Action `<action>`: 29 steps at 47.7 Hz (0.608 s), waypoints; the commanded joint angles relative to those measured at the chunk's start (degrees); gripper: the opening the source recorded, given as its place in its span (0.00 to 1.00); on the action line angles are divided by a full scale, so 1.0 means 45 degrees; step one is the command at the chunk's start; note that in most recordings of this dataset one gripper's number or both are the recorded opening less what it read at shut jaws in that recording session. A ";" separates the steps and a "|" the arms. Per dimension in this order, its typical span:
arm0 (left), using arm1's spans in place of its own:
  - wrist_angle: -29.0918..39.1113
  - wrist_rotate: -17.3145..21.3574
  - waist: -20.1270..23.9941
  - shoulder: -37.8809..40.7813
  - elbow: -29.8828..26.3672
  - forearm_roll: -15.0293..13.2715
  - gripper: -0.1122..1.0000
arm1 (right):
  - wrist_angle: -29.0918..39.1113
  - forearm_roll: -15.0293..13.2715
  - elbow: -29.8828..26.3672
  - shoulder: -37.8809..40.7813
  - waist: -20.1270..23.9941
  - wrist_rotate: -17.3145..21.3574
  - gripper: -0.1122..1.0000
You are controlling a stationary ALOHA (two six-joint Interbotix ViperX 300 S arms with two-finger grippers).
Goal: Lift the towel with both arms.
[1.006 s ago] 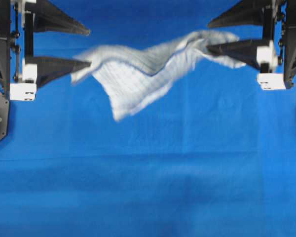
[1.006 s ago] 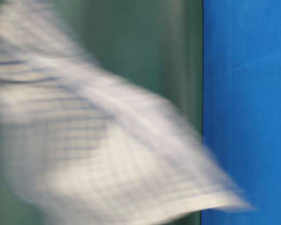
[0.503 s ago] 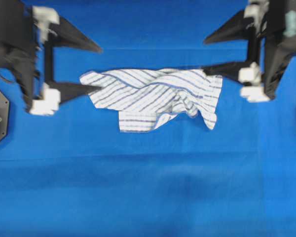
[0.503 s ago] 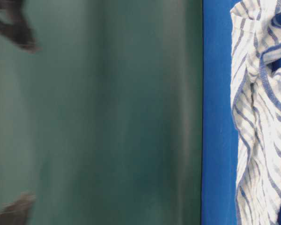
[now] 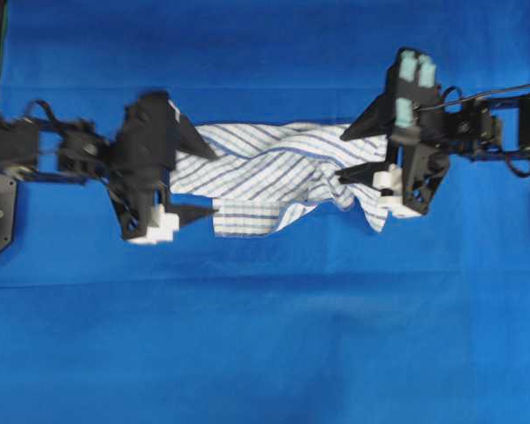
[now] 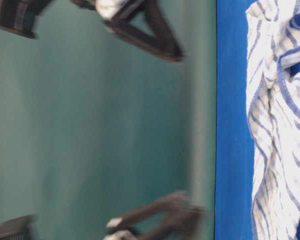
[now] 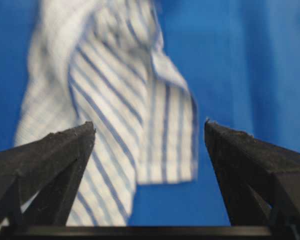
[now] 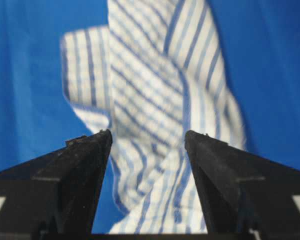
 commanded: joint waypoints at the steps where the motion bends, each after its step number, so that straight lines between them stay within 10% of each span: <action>1: -0.0273 0.0000 -0.0234 0.0703 -0.0039 -0.0020 0.92 | -0.0410 0.0039 0.0039 0.0488 0.0078 0.0176 0.67; 29: -0.3164 0.0000 -0.0469 0.4531 0.0117 -0.0020 0.92 | -0.2227 0.0078 0.0215 0.4023 0.0332 0.0566 0.67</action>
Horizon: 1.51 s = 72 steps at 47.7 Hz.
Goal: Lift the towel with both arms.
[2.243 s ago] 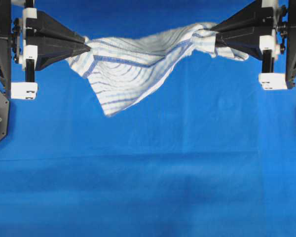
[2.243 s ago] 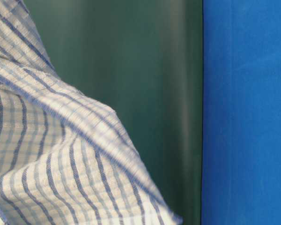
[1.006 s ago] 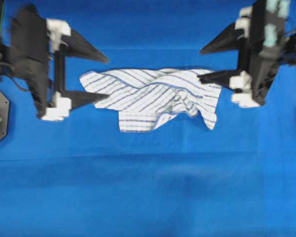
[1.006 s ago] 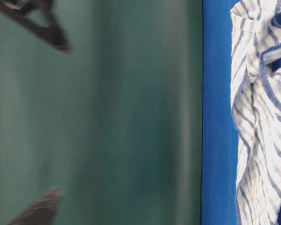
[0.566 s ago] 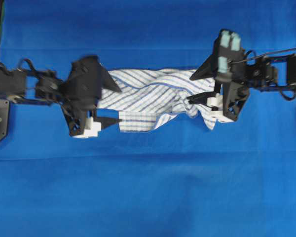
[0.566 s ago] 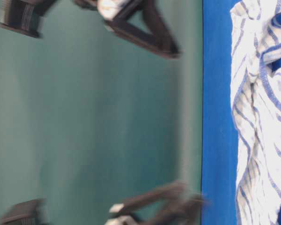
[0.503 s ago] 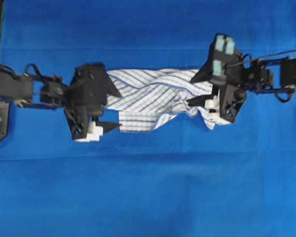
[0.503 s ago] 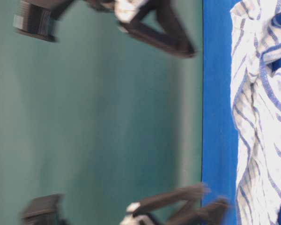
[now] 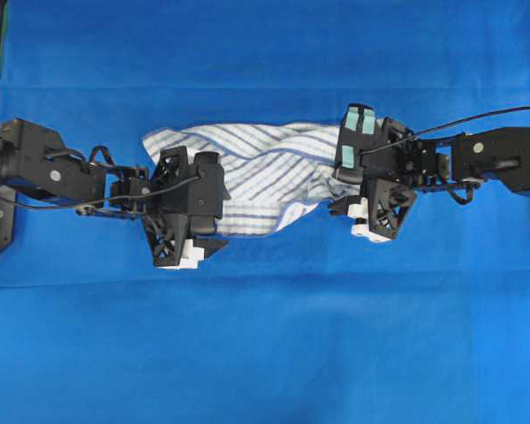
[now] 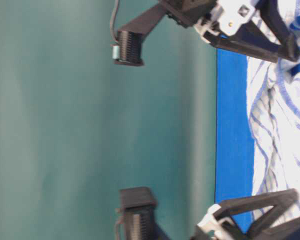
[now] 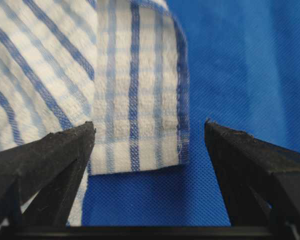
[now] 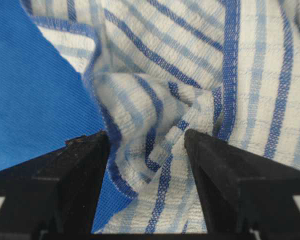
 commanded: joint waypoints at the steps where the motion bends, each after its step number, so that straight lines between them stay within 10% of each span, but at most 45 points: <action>1: -0.0371 0.0020 0.0098 0.0176 -0.0078 -0.0020 0.92 | -0.0195 0.0020 -0.0156 0.0059 0.0020 0.0039 0.67; 18: -0.0312 0.0039 0.0625 0.0547 -0.0156 -0.0078 0.84 | -0.0195 0.0000 -0.0098 0.0176 0.0020 0.0020 0.66; 32: 0.0273 0.0059 0.1074 0.0684 0.0000 -0.0078 0.14 | -0.0215 -0.0020 -0.0098 0.0215 0.0020 0.0000 0.13; 72: 0.4668 0.0078 0.1172 -0.5781 -0.1152 -0.0078 0.14 | 0.3516 -0.0195 -0.1719 -0.4824 -0.0195 -0.0137 0.13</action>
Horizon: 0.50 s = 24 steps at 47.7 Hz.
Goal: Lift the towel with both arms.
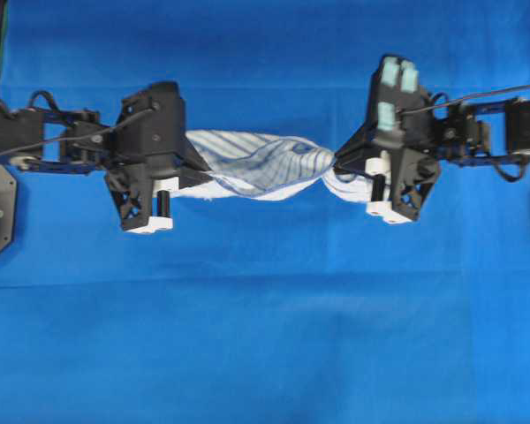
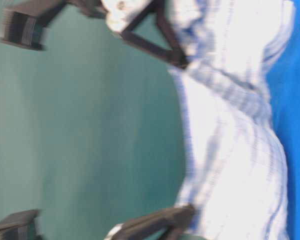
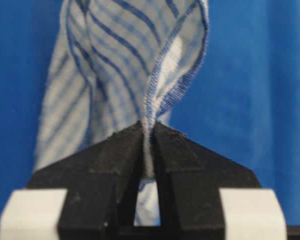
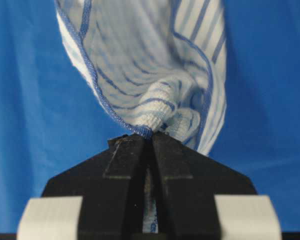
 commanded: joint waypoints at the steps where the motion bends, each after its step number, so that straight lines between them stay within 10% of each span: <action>1: 0.0273 0.0020 0.0039 -0.0801 -0.0566 -0.0020 0.14 | 0.0586 -0.0098 -0.0625 -0.0820 -0.0176 -0.0020 0.13; 24: 0.2910 0.0078 0.0137 -0.3008 -0.3320 0.0000 0.14 | 0.3887 -0.1230 -0.3633 -0.2793 -0.0430 -0.0117 0.13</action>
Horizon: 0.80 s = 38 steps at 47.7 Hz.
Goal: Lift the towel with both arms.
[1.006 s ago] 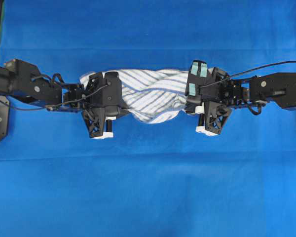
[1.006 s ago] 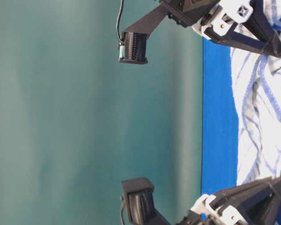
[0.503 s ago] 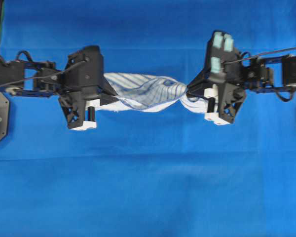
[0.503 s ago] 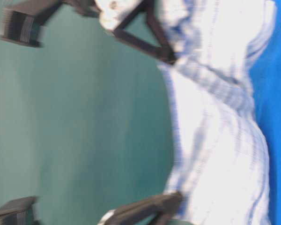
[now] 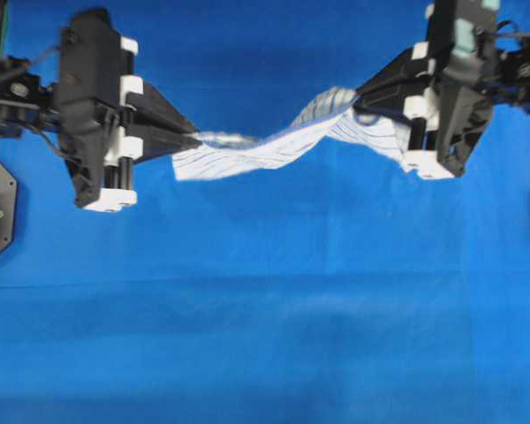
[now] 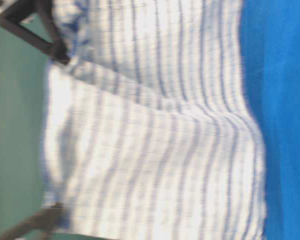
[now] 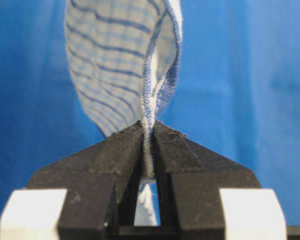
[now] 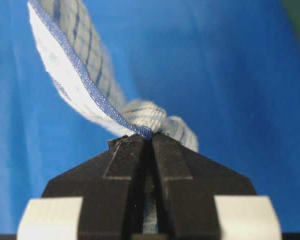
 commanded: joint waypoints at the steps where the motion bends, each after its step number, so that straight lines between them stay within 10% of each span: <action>1: 0.0234 0.0020 0.0117 -0.0371 -0.0840 0.0000 0.14 | 0.0449 -0.0254 -0.0957 -0.0391 -0.0020 -0.0020 0.13; 38: 0.1816 0.0703 0.0234 -0.0781 -0.2656 0.0020 0.14 | 0.1680 -0.0508 -0.2598 -0.0703 -0.0020 -0.0293 0.13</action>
